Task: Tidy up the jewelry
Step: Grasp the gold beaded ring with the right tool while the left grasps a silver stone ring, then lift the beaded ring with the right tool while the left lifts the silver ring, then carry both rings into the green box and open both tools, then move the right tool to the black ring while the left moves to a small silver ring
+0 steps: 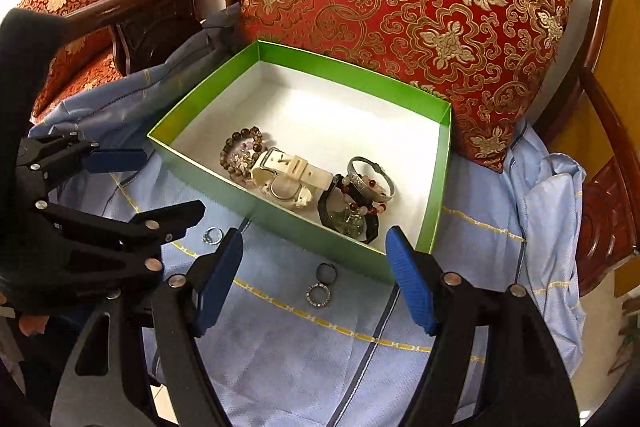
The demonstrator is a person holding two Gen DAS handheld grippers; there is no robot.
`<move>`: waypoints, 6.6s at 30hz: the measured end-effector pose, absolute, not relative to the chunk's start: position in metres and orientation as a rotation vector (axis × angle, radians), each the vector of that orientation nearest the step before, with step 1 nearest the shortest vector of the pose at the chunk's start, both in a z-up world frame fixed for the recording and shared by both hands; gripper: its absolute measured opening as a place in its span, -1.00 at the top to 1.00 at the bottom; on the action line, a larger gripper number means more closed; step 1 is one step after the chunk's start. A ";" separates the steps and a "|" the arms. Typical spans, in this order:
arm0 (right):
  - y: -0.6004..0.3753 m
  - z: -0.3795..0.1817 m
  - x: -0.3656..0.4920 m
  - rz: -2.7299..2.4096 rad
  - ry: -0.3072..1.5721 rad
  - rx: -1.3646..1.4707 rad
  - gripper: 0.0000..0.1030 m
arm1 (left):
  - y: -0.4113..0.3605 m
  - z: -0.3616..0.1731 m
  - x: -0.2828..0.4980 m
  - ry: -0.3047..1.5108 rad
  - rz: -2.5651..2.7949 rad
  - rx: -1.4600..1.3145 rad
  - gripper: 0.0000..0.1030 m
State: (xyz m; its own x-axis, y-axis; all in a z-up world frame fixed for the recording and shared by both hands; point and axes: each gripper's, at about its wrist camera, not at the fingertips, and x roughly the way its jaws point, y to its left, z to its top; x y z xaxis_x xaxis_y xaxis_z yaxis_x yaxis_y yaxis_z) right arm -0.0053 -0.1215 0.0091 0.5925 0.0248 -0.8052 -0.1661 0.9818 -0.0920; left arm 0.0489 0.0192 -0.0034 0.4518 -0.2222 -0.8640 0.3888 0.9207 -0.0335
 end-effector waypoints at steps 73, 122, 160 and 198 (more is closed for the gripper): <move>-0.159 -0.091 0.028 0.110 1.353 0.042 0.58 | 0.018 -0.078 0.075 1.332 -0.318 0.119 0.46; -0.136 -0.065 0.008 0.120 1.204 -0.061 0.59 | -0.023 -0.051 0.034 1.110 -0.231 0.261 0.64; -0.153 0.014 0.024 0.209 0.971 0.124 0.59 | 0.018 0.020 0.069 0.993 -0.392 0.092 0.65; -0.184 -0.076 0.048 0.066 1.288 0.157 0.02 | -0.019 -0.075 0.052 1.359 -0.506 0.149 0.35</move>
